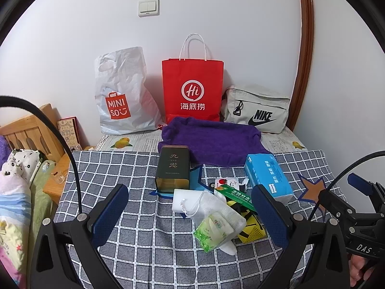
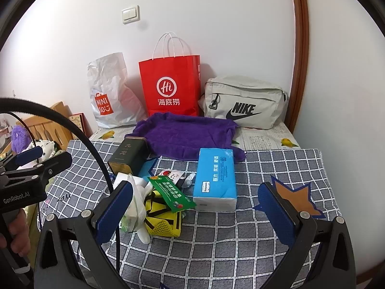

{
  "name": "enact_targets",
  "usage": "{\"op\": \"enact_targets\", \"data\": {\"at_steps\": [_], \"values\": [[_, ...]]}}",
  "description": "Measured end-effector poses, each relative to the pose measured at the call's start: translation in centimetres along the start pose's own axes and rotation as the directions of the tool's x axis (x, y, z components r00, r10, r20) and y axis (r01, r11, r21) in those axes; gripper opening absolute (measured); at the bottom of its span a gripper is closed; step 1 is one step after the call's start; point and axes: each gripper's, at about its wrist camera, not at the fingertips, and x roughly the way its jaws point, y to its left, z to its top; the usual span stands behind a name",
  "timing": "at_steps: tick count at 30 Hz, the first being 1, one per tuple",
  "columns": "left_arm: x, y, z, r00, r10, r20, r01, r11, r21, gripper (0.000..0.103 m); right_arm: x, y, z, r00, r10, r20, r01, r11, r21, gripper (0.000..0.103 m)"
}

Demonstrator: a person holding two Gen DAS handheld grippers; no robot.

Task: Organize soft objects

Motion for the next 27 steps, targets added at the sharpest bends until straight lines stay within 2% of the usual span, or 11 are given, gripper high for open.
{"op": "enact_targets", "data": {"at_steps": [27], "values": [[-0.07, -0.28, 0.21, 1.0, -0.003, 0.005, 0.003, 1.0, 0.016, 0.103, -0.3, 0.19, 0.14, 1.0, 0.008, 0.009, -0.008, 1.0, -0.007, 0.102]]}}
